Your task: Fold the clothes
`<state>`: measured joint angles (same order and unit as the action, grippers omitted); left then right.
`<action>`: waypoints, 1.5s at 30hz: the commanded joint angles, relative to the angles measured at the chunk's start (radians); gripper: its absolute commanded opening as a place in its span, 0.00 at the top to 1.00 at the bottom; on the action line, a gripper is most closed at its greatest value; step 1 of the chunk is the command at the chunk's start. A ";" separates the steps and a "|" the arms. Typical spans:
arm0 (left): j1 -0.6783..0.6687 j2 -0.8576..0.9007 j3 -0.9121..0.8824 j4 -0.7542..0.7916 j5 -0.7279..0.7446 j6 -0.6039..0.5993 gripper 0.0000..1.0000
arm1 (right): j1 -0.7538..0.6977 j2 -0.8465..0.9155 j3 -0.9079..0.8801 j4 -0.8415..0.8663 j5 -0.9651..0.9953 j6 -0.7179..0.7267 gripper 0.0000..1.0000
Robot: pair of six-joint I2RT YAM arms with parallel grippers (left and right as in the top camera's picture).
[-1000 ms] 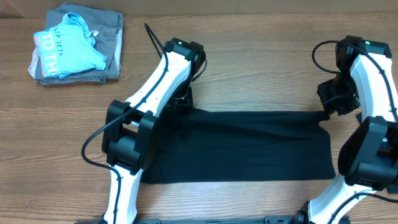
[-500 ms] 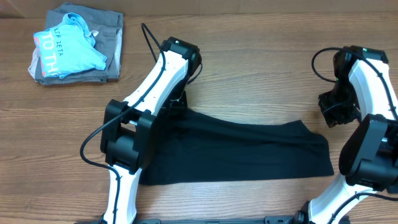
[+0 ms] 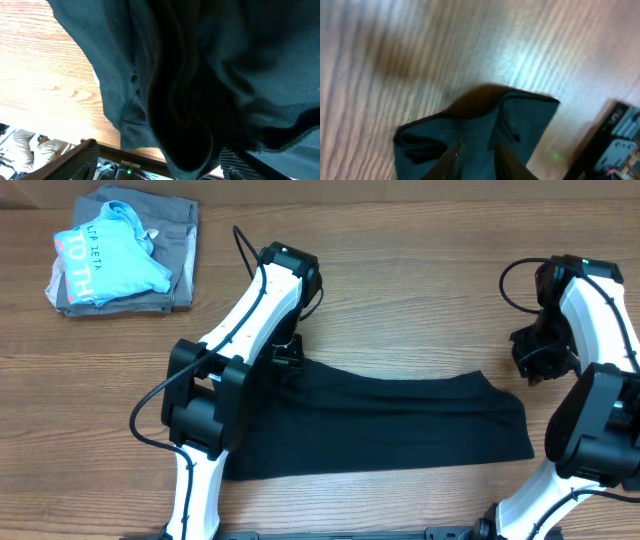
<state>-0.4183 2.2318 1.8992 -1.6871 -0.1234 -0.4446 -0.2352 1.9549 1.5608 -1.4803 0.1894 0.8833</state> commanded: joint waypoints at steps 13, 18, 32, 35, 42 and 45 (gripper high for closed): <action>0.016 -0.021 0.137 0.041 0.039 0.053 0.19 | 0.044 -0.024 -0.004 0.157 -0.217 -0.343 0.21; 0.017 -0.004 0.112 0.055 0.039 0.053 0.17 | 0.077 -0.020 -0.019 0.134 -0.218 -0.354 0.24; 0.028 0.019 0.110 0.061 0.039 0.069 0.21 | 0.114 -0.017 -0.214 0.298 -0.217 -0.387 0.54; 0.028 0.019 0.110 0.066 0.039 0.069 0.21 | 0.114 -0.017 -0.220 0.299 -0.217 -0.389 0.59; 0.029 0.019 0.110 0.068 0.039 0.071 0.21 | 0.114 -0.017 -0.220 0.302 -0.218 -0.391 0.62; 0.037 0.019 0.110 0.069 0.039 0.071 0.27 | 0.114 -0.016 -0.220 0.302 -0.218 -0.390 0.80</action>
<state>-0.3931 2.2349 2.0148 -1.6196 -0.0963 -0.3882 -0.1219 1.9553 1.3460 -1.1805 -0.0269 0.4919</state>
